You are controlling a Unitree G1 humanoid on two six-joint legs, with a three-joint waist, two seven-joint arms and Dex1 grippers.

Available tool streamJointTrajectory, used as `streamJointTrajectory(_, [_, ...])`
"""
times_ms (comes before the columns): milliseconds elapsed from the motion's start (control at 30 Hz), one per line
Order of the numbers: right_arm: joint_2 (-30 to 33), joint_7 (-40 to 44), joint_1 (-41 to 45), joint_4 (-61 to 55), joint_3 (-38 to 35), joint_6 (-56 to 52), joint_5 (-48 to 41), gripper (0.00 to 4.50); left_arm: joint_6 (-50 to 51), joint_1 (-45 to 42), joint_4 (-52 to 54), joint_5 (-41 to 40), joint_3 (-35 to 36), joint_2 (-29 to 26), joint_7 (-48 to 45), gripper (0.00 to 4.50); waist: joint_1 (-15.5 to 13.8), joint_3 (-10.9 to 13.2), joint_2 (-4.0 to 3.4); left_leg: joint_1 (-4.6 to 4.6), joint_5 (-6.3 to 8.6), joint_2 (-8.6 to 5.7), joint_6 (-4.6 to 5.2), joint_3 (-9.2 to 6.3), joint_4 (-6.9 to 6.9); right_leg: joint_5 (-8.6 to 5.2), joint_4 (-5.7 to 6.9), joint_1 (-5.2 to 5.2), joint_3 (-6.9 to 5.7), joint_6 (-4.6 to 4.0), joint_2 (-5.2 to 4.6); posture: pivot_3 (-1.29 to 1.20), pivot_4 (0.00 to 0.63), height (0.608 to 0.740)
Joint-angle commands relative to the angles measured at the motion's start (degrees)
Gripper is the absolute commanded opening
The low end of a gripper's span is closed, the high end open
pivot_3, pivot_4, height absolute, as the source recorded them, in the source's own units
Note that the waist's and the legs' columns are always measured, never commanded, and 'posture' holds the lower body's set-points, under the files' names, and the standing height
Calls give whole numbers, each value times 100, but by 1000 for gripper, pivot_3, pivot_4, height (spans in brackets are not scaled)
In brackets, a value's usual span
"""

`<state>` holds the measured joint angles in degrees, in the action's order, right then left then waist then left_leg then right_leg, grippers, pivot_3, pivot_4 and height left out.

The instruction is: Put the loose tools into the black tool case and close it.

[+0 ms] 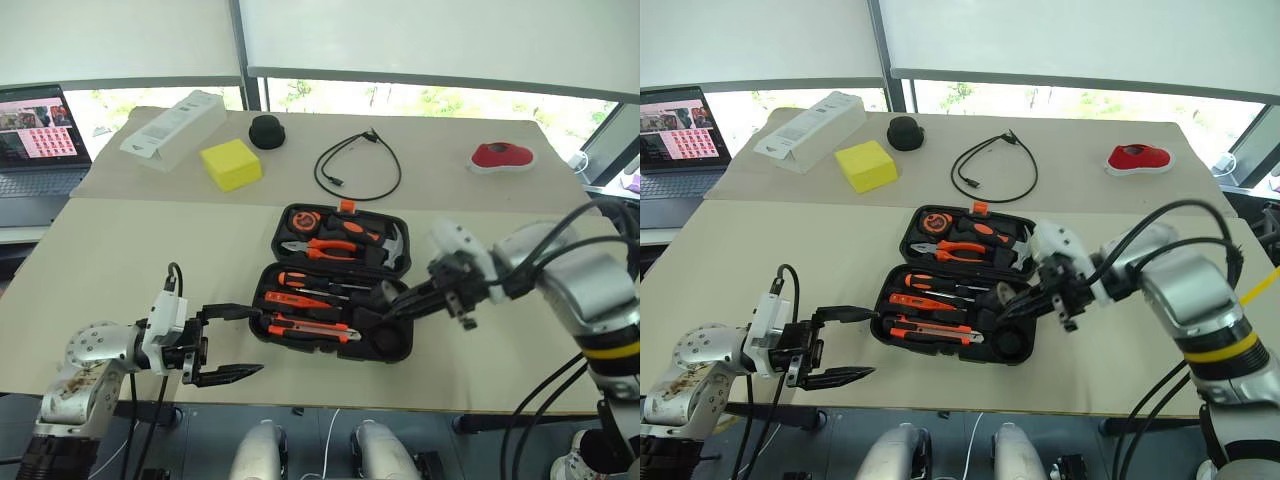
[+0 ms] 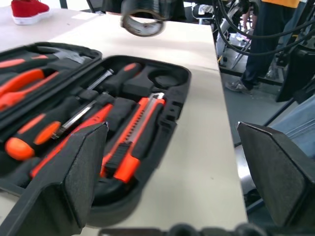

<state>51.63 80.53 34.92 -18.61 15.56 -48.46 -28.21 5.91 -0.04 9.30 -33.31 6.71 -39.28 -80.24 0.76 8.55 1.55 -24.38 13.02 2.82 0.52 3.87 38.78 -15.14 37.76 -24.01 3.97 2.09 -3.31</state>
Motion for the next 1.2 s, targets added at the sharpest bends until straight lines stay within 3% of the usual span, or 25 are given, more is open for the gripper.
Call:
streamJointTrajectory(33, [243,-384,-211,-547,196,-451,100,47,-59,4,242,-22,-66,64,108,4500,-17,1,2,-1,0,-2,0,0,4,0,1,0,0,0,-1,0,150,740])
streamJointTrajectory(367, [351,-931,-499,-749,603,-735,304,47,-44,-47,324,-23,-187,135,272,4500,-5,0,7,-3,0,-2,1,-4,7,0,3,-1,1,1,5,0,150,740])
streamJointTrajectory(500, [566,-1255,-396,-653,1049,-840,869,47,-142,-46,334,5,-173,147,314,4500,-5,-1,8,-3,0,-1,0,-5,7,0,2,0,1,1,4,0,150,740])
streamJointTrajectory(667, [555,-1076,-222,-659,1217,-952,754,47,-90,-72,370,-40,-126,115,396,4500,-21,-4,18,-2,0,-5,0,-5,8,-1,-1,4,0,2,1,0,150,740])
streamJointTrajectory(800, [451,-903,-59,-672,1094,-941,522,1334,36,-97,403,-120,-4,86,566,4500,-21,-4,19,-3,0,-3,0,-7,7,-1,-1,2,0,1,2,0,150,740])
streamJointTrajectory(933, [448,-374,-59,-627,476,-624,-75,2719,237,-108,413,-173,175,20,845,4500,-8,-3,20,-6,0,-1,1,-9,4,-1,-2,-1,-1,1,5,0,150,740])
streamJointTrajectory(1000, [551,-108,-113,-389,-50,-418,-384,2719,656,-144,376,-467,377,-71,1019,4500,-7,-1,23,-7,0,-1,1,-11,5,-1,-1,0,-1,1,5,0,150,740])
streamJointTrajectory(1133, [572,-59,-324,395,-665,358,-279,2806,1119,-416,62,-407,549,-101,1579,3470,-31,0,30,0,0,-2,1,-15,9,0,-1,10,-4,3,4,0,150,740])
streamJointTrajectory(1200, [286,-314,-495,1078,-1106,1037,-146,2289,1067,-775,-351,19,379,-102,1838,2696,-41,-1,35,6,0,-4,1,-14,8,0,-4,19,-5,3,4,0,150,740])
